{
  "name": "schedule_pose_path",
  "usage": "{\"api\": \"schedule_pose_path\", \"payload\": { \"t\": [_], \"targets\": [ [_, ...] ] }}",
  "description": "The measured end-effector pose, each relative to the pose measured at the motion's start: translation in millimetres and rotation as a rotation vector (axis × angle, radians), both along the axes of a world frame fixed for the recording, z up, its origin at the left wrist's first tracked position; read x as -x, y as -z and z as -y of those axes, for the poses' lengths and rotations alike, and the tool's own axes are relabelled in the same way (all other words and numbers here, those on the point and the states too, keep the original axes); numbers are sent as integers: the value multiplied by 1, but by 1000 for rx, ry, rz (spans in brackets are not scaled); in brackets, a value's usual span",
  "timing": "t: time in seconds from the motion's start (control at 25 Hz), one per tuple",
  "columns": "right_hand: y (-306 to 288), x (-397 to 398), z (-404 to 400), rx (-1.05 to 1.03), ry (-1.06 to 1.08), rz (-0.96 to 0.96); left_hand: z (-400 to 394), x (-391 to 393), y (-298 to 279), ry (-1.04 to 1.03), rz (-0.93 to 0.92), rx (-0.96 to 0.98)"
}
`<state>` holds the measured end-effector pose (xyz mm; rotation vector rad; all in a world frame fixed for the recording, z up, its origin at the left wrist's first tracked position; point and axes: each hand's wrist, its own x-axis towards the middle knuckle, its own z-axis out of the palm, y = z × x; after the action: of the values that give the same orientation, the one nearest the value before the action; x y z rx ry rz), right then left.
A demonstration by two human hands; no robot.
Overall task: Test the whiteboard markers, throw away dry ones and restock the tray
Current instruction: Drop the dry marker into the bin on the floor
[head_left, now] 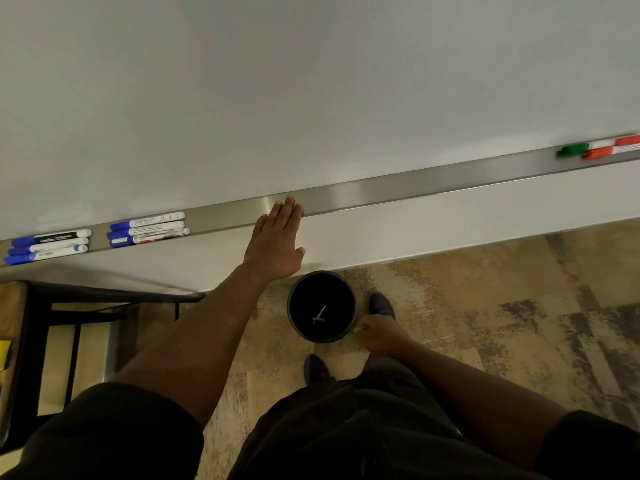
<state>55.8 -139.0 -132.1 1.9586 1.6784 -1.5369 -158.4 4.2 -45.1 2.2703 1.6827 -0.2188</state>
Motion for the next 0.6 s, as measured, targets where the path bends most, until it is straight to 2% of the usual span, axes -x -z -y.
{"api": "schedule_pose_path", "payload": {
  "t": [0.2,0.32,0.6],
  "targets": [
    [-20,-8,-5,-216,137,32,0,-2,-1,3,19,-29],
    [-42,-16,-13,-344,291,52,1,-14,-3,18,51,-67],
    [-102,-69,-45,-592,562,26,-7,-83,-20,202,116,-95]
  ]
}}
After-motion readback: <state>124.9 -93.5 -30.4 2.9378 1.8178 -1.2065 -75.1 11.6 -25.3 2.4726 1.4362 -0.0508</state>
